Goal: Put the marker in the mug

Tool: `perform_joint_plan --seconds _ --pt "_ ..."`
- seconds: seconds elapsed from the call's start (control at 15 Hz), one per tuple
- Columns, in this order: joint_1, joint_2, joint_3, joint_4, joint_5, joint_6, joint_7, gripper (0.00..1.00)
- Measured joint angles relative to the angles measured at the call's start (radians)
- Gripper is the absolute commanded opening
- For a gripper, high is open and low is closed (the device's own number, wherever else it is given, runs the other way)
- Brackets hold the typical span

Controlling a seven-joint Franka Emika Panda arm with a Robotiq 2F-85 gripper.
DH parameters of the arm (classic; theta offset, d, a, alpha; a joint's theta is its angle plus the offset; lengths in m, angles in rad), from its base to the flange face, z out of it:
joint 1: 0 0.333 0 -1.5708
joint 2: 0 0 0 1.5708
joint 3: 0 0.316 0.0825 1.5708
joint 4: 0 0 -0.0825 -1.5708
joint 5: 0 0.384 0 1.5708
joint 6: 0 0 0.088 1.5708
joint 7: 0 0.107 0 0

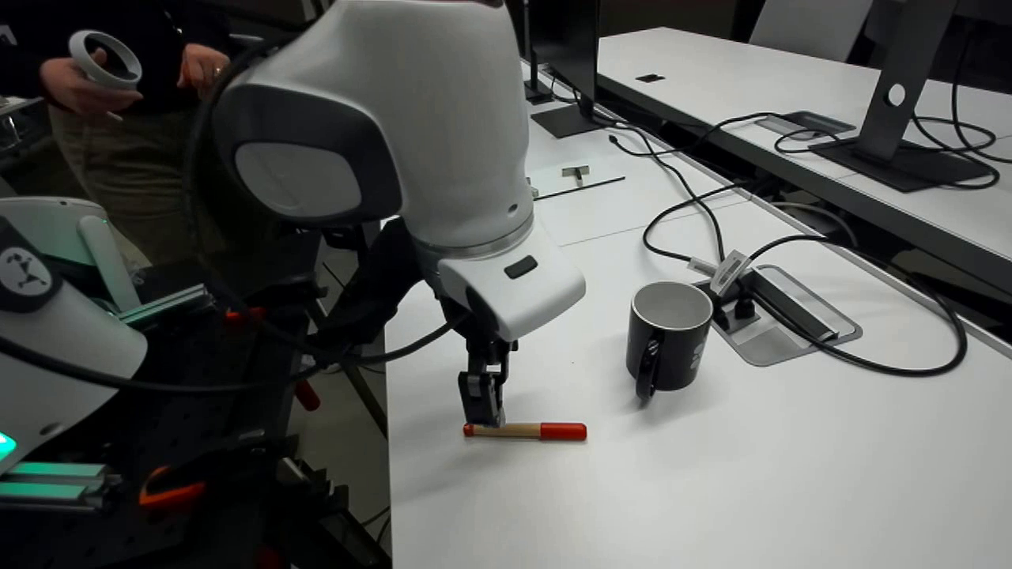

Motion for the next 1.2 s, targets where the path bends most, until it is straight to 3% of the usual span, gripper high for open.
perform_joint_plan --seconds 0.67,1.2 --pt "0.012 0.009 -0.013 0.010 0.000 -0.001 0.002 1.00" --pt "0.005 0.100 -0.010 0.042 0.000 0.000 0.002 1.00"
